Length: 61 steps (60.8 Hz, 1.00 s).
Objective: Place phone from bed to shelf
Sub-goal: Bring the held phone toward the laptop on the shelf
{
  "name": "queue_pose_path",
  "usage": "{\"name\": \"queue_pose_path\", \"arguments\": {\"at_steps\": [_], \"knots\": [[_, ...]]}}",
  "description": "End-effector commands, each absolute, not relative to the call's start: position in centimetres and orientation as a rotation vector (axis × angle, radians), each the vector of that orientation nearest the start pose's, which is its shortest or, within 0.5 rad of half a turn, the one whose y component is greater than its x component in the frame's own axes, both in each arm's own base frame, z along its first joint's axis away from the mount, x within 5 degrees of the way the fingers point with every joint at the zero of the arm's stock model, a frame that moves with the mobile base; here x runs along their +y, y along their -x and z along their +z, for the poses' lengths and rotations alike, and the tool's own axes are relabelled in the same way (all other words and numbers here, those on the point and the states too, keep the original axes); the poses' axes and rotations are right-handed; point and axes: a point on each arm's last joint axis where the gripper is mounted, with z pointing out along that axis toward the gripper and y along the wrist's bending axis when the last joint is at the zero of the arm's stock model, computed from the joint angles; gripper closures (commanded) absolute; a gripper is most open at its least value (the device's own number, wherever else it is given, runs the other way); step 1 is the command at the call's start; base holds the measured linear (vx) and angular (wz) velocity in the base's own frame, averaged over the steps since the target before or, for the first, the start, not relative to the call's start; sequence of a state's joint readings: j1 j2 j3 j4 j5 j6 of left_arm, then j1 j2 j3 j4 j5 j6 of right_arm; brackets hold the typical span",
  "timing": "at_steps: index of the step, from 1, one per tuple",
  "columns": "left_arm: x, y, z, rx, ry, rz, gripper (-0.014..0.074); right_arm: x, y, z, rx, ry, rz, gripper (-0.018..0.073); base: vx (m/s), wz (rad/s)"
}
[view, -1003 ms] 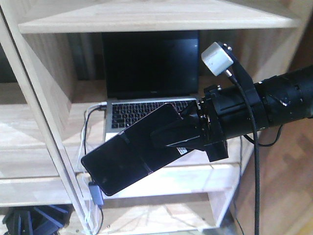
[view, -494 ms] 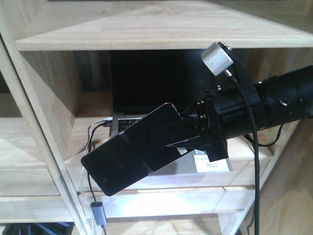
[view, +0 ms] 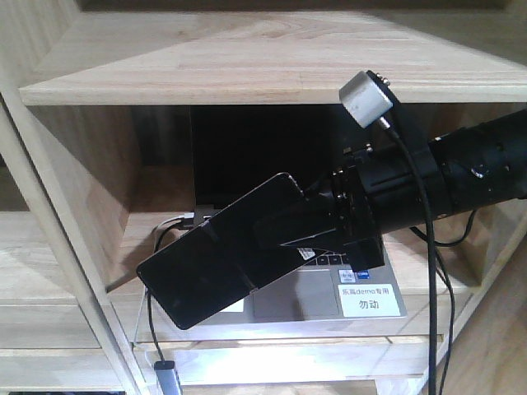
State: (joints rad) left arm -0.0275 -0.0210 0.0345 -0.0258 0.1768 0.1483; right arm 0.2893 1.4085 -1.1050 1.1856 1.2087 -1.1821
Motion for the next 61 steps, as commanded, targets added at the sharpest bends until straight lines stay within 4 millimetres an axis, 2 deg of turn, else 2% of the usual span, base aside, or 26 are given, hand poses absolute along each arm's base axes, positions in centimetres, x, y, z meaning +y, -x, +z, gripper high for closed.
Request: {"name": "queue_pose_path", "arguments": {"at_steps": [1, 61], "knots": [[-0.20, -5.49, 20.11, 1.571, -0.112, 0.058, 0.0595, 15.24, -22.22, 36.01, 1.818, 1.168, 1.321, 0.0561, 0.05, 0.02], [-0.20, -5.49, 20.11, 1.571, -0.112, 0.058, 0.0595, 15.24, -22.22, 36.01, 1.818, 1.168, 1.321, 0.0561, 0.01, 0.00]]}}
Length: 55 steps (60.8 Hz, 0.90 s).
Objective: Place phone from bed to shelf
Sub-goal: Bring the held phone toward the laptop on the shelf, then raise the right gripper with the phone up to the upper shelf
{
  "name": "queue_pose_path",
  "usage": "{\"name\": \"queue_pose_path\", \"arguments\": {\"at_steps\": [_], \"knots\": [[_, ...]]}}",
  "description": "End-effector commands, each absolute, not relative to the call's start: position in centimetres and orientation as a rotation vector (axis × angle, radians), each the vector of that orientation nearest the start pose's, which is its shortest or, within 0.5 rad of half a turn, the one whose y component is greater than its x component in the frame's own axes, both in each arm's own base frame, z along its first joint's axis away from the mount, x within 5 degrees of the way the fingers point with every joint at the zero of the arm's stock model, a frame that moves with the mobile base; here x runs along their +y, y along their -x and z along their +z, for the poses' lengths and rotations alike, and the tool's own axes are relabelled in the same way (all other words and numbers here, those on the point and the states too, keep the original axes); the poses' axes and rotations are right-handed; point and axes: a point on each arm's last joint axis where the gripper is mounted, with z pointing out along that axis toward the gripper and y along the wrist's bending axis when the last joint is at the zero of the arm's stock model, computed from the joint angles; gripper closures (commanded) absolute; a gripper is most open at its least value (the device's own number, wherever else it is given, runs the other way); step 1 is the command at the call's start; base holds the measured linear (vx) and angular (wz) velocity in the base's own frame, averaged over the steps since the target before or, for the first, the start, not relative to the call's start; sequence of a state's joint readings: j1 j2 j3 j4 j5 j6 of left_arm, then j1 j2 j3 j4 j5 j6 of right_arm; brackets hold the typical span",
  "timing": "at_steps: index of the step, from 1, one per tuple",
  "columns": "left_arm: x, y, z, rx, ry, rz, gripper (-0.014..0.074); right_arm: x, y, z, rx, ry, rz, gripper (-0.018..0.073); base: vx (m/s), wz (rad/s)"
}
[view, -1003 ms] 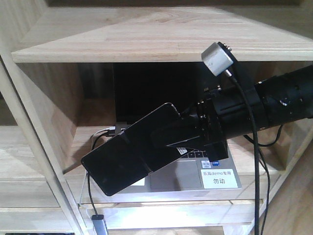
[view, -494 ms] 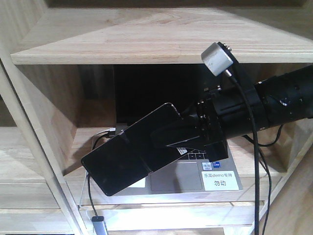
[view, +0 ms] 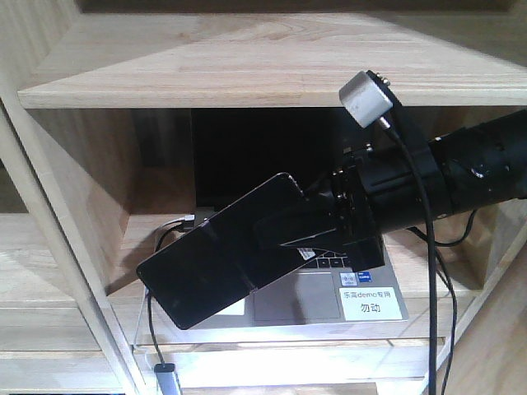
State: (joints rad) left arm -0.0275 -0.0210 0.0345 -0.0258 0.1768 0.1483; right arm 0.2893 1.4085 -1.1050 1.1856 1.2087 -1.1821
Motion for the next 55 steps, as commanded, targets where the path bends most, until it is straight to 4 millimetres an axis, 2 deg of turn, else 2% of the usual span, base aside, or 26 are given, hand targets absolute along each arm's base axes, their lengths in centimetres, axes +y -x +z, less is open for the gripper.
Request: {"name": "queue_pose_path", "arguments": {"at_steps": [1, 22, 34, 40, 55], "knots": [[-0.2, -5.5, 20.1, 1.571, -0.112, 0.058, 0.0595, 15.2, -22.2, 36.0, 1.818, 1.168, 1.321, 0.0561, 0.00, 0.00], [-0.2, -5.5, 20.1, 1.571, -0.112, 0.058, 0.0595, 15.4, -22.2, 36.4, 1.783, 1.135, 1.359, 0.0561, 0.00, 0.00], [-0.2, -5.5, 20.1, 1.571, -0.112, 0.058, 0.0595, 15.5, -22.4, 37.8, 1.705, 1.102, 1.387, 0.0561, 0.00, 0.00], [-0.2, -5.5, 20.1, 1.571, -0.112, 0.058, 0.0595, 15.6, -22.5, 39.1, 1.661, 1.115, 1.365, 0.0561, 0.00, 0.00], [-0.2, -5.5, 20.1, 1.571, -0.112, 0.058, 0.0595, 15.6, -22.5, 43.9, 1.509, 1.126, 1.301, 0.0561, 0.00, 0.00]]}}
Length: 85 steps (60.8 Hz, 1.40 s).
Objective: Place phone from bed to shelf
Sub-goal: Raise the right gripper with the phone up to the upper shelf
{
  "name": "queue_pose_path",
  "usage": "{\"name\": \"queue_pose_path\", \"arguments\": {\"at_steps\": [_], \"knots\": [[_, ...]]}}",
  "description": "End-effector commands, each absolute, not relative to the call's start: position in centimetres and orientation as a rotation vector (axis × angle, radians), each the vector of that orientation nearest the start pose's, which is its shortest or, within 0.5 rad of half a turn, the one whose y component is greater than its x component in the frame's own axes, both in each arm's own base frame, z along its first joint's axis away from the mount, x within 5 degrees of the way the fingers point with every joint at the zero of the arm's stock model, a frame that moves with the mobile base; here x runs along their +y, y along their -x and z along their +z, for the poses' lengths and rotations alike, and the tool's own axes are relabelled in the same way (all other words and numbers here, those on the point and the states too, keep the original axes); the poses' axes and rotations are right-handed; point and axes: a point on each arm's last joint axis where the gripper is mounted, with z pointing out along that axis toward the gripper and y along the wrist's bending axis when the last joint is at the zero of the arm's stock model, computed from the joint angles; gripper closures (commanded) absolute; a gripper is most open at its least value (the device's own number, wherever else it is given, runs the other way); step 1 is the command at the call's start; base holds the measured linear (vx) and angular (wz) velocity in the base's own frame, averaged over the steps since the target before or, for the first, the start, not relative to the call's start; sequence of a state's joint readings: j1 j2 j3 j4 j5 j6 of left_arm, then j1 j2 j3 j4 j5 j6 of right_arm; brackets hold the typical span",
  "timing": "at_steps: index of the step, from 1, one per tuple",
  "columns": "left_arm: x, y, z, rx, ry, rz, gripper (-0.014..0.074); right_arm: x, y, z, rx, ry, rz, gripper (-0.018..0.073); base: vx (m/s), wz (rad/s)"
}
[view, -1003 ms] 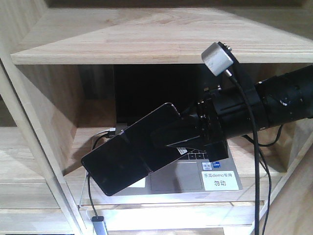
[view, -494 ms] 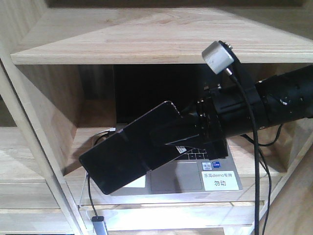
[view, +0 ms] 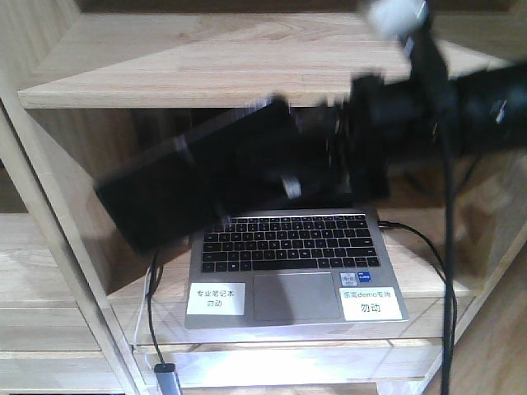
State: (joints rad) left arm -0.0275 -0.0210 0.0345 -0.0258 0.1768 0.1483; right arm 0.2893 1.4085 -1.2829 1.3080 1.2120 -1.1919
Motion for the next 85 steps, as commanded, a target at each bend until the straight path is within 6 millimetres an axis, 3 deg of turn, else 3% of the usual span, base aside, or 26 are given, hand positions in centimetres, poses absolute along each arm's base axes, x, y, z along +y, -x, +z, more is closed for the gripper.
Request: {"name": "queue_pose_path", "arguments": {"at_steps": [1, 18, 32, 47, 76, 85], "knots": [[-0.2, -5.5, 20.1, 1.571, -0.112, 0.058, 0.0595, 15.6, -22.4, 44.6, 1.490, 1.125, 1.286, 0.0561, 0.00, 0.00], [-0.2, -5.5, 20.1, 1.571, -0.112, 0.058, 0.0595, 14.9, -23.1, 50.3, 1.348, 0.982, 1.047, 0.0561, 0.00, 0.00], [-0.2, -5.5, 20.1, 1.571, -0.112, 0.058, 0.0595, 13.9, -24.6, 52.4, 1.307, 0.754, 0.890, 0.0561, 0.00, 0.00], [-0.2, -5.5, 20.1, 1.571, -0.112, 0.058, 0.0595, 13.9, -27.4, 51.6, 1.334, 0.618, 0.859, 0.0561, 0.00, 0.00], [-0.2, -5.5, 20.1, 1.571, -0.112, 0.058, 0.0595, 16.2, -33.0, 51.0, 1.345, 0.634, 0.983, 0.0561, 0.00, 0.00], [-0.2, -5.5, 20.1, 1.571, -0.112, 0.058, 0.0595, 17.8, -33.6, 50.2, 1.361, 0.658, 1.001, 0.0561, 0.00, 0.00]]}}
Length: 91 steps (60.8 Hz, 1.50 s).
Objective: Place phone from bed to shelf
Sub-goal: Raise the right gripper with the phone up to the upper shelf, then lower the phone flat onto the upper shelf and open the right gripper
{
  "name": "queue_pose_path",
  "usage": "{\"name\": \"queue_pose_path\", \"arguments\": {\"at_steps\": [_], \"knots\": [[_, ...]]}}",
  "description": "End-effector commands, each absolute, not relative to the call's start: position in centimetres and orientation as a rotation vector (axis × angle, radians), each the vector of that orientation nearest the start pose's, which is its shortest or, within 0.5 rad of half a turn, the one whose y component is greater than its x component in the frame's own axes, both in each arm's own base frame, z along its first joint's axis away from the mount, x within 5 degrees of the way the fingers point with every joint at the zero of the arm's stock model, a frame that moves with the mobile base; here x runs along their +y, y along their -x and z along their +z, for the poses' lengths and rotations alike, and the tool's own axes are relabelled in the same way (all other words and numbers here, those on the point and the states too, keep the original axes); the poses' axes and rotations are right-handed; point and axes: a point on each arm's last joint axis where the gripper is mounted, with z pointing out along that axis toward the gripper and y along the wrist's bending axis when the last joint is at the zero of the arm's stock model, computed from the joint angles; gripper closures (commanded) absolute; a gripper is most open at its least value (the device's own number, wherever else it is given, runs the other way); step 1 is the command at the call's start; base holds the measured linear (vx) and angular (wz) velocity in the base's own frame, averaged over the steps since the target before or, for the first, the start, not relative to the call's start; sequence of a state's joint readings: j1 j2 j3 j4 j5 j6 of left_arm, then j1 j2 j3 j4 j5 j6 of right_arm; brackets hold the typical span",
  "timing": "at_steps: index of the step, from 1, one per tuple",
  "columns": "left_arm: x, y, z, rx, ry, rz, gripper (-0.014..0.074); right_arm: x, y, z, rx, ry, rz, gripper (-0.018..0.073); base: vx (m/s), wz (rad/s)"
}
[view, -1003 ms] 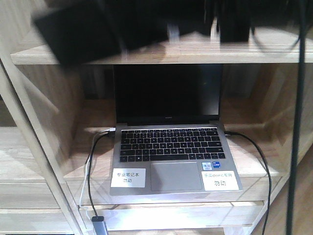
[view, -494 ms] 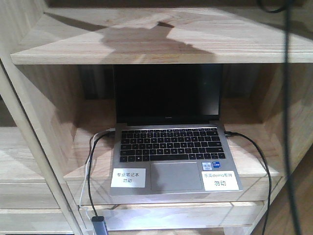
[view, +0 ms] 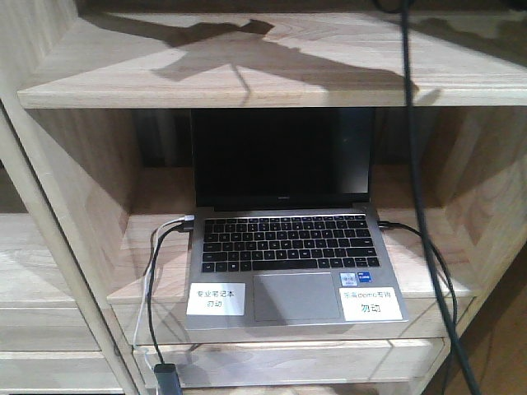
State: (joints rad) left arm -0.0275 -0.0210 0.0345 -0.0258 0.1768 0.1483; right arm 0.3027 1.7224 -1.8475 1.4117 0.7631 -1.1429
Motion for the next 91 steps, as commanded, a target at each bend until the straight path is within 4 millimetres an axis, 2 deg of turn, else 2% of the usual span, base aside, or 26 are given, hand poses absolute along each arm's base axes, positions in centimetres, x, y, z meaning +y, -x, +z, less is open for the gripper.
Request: {"name": "queue_pose_path", "arguments": {"at_steps": [1, 15, 34, 50, 57, 69, 82, 91], "knots": [[-0.2, -5.5, 20.1, 1.571, -0.112, 0.058, 0.0595, 18.1, -33.6, 50.0, 1.365, 0.664, 1.000, 0.0561, 0.00, 0.00], [-0.2, -5.5, 20.1, 1.571, -0.112, 0.058, 0.0595, 21.2, -34.5, 47.5, 1.428, 0.727, 0.918, 0.0561, 0.00, 0.00], [-0.2, -5.5, 20.1, 1.571, -0.112, 0.058, 0.0595, 21.9, -37.1, 44.8, 1.496, 0.672, 0.900, 0.0561, 0.00, 0.00], [-0.2, -5.5, 20.1, 1.571, -0.112, 0.058, 0.0595, 22.2, -38.1, 43.4, 1.531, 0.664, 0.895, 0.0546, 0.00, 0.00], [-0.2, -5.5, 20.1, 1.571, -0.112, 0.058, 0.0595, 22.2, -38.2, 43.3, 1.533, 0.657, 0.890, 0.0504, 0.00, 0.00], [-0.2, -5.5, 20.1, 1.571, -0.112, 0.058, 0.0595, 22.0, -38.6, 43.4, 1.531, 0.613, 0.855, 0.0337, 0.00, 0.00], [-0.2, -5.5, 20.1, 1.571, -0.112, 0.058, 0.0595, 21.6, -39.1, 43.6, 1.526, 0.555, 0.806, 0.0033, 0.00, 0.00], [-0.2, -5.5, 20.1, 1.571, -0.112, 0.058, 0.0595, 21.4, -39.3, 43.6, 1.523, 0.527, 0.783, -0.0101, 0.00, 0.00]]}}
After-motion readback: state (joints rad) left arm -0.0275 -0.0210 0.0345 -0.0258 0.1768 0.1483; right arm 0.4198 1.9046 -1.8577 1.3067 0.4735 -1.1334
